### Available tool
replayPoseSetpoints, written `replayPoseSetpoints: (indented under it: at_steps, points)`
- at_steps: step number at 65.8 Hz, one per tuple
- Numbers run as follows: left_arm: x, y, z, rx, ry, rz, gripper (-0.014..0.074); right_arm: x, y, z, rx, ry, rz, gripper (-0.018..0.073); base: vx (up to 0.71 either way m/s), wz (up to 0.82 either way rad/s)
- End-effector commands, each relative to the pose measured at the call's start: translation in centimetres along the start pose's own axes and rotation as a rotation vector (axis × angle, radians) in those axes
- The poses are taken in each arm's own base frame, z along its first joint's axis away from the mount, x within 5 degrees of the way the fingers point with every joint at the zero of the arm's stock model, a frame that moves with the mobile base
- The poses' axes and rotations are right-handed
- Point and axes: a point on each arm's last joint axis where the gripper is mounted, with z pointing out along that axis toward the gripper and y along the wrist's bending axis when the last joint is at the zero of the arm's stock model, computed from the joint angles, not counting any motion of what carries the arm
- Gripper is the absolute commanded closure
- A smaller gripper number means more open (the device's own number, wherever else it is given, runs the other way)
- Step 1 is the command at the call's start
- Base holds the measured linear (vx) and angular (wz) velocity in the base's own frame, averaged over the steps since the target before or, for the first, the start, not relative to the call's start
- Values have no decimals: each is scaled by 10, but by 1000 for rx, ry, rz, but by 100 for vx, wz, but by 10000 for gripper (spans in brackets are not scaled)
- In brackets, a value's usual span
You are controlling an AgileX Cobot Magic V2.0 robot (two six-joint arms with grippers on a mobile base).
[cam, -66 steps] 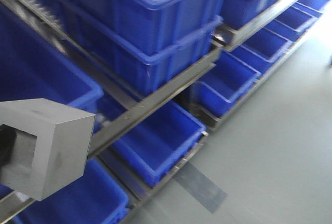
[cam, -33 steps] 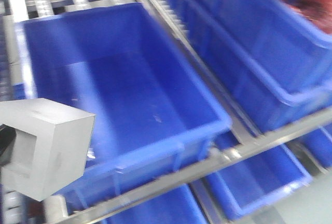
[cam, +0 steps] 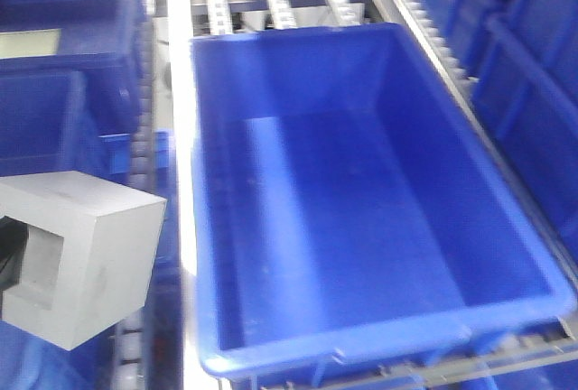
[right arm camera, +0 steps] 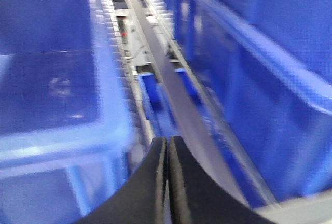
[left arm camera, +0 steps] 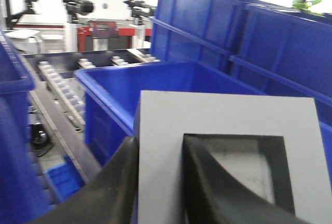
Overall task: Sort gray base to blue bin
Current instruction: 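Drive down the aisle and turn toward the large blue bin, then stop in front of the blue bin holding the gray base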
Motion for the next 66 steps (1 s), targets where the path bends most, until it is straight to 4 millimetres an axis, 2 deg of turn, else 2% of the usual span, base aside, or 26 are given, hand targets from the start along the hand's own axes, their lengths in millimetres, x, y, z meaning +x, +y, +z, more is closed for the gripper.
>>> replayPoseSetpoints:
  at_steps: [1,35,66]
  points:
    - [-18,0,0,-14,-119,-15,603,-5,0,1,5,-52,-16,564,8,33]
    - [-18,0,0,-14,-119,-15,603,-5,0,1,5,-52,-16,564,5,22]
    - [-18,0,0,-14,-119,-15,603,-5,0,1,5,-52,-16,564,1,5]
